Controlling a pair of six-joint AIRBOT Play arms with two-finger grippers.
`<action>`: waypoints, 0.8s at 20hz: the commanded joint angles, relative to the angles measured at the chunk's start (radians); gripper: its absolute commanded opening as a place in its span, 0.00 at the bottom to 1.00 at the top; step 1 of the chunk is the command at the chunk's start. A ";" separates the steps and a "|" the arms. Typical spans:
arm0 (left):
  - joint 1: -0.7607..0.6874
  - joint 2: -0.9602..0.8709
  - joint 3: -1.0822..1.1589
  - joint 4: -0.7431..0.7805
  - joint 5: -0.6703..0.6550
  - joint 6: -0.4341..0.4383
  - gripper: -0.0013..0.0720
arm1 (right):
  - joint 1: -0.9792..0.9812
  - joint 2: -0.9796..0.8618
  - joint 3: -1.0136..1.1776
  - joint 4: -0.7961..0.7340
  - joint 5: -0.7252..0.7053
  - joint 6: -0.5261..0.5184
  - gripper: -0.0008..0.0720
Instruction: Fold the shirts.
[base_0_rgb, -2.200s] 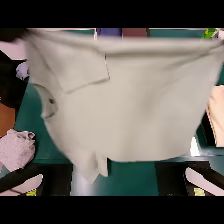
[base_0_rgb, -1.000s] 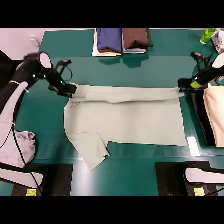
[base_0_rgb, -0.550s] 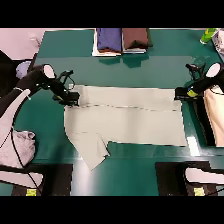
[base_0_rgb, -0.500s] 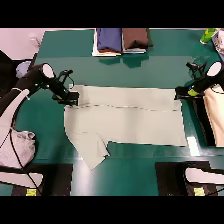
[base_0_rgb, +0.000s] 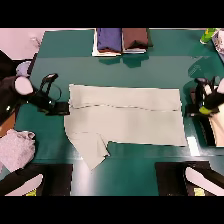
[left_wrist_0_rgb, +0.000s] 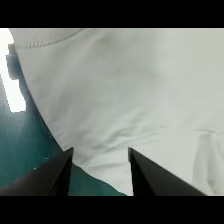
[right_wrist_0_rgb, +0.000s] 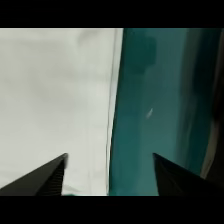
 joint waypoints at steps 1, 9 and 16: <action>-0.001 0.132 -0.139 -0.006 0.037 -0.037 0.59 | -0.098 0.104 -0.202 0.074 0.001 0.006 0.88; -0.001 0.138 -0.159 -0.006 0.069 -0.036 0.59 | -0.117 0.090 -0.377 0.167 -0.057 0.017 0.80; -0.001 0.138 -0.168 -0.007 0.001 -0.035 0.37 | 0.017 0.143 -0.328 0.149 -0.087 0.043 0.07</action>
